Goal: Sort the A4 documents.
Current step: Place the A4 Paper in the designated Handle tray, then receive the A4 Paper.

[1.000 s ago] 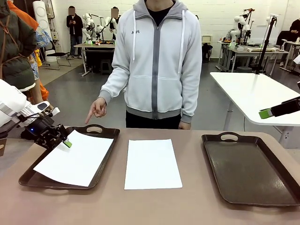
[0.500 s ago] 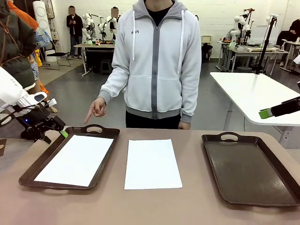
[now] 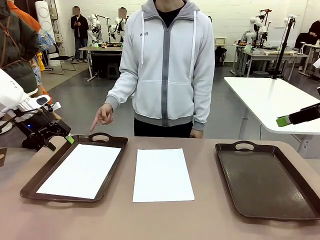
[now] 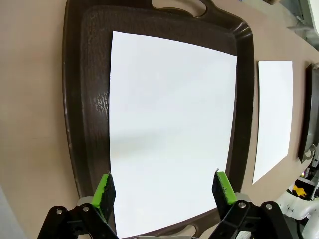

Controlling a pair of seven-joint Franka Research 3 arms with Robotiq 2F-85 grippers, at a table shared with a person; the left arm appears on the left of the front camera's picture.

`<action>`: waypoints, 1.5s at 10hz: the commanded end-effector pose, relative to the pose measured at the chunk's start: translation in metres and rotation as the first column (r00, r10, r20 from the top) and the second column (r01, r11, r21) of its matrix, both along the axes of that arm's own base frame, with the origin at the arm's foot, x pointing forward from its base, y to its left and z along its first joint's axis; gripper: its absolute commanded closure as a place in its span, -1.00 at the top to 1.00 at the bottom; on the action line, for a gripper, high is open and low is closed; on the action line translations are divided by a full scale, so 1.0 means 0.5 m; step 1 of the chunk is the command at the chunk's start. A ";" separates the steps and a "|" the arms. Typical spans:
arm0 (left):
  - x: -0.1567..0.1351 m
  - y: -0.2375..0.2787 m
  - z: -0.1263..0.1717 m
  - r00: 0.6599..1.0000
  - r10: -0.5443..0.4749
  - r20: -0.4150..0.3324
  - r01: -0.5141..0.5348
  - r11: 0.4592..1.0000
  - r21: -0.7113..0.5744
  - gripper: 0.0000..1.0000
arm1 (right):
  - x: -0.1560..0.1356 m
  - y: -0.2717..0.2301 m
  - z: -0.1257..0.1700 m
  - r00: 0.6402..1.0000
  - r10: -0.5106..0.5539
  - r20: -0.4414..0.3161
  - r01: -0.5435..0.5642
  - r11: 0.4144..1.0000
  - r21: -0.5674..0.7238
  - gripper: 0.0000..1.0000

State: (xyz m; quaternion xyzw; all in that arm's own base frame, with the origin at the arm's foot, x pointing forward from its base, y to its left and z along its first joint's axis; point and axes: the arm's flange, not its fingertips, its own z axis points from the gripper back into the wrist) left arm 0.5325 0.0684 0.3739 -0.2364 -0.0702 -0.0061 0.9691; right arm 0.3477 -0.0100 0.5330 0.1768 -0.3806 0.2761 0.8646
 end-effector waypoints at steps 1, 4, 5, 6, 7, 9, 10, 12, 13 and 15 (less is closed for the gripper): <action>0.002 0.003 0.000 1.000 -0.005 0.005 0.005 1.000 0.018 1.00 | 0.002 -0.001 -0.002 1.000 0.000 -0.001 0.000 1.000 0.004 1.00; 0.002 0.003 0.000 1.000 -0.005 0.005 0.005 1.000 0.018 1.00 | 0.002 -0.001 -0.002 1.000 0.000 -0.001 0.000 1.000 0.004 1.00; 0.002 0.003 0.000 1.000 -0.005 0.005 0.005 1.000 0.018 1.00 | 0.002 -0.001 -0.002 1.000 0.000 -0.001 0.000 1.000 0.004 1.00; 0.002 0.003 0.000 1.000 -0.005 0.005 0.005 1.000 0.018 1.00 | 0.002 -0.001 -0.002 1.000 0.000 -0.001 0.000 1.000 0.004 1.00; 0.002 0.003 0.000 1.000 -0.005 0.005 0.005 1.000 0.018 1.00 | 0.002 -0.001 -0.002 1.000 0.000 -0.001 0.000 1.000 0.004 1.00; 0.002 0.003 0.000 1.000 -0.005 0.005 0.005 1.000 0.018 1.00 | 0.002 -0.001 -0.002 1.000 0.000 -0.001 0.000 1.000 0.004 1.00; 0.002 0.003 0.000 1.000 -0.005 0.005 0.005 1.000 0.018 1.00 | 0.002 -0.001 -0.002 1.000 0.000 -0.001 0.000 1.000 0.004 1.00; 0.002 0.003 0.000 1.000 -0.005 0.005 0.005 1.000 0.018 1.00 | 0.002 -0.001 -0.002 1.000 0.000 -0.001 0.000 1.000 0.004 1.00; 0.002 0.003 0.000 1.000 -0.005 0.005 0.005 1.000 0.018 1.00 | 0.002 -0.001 -0.002 1.000 0.000 -0.001 0.000 1.000 0.004 1.00; 0.002 -0.015 0.043 0.994 -0.068 0.083 0.066 0.998 0.025 1.00 | 0.002 -0.001 -0.002 1.000 0.000 -0.001 0.000 1.000 0.004 1.00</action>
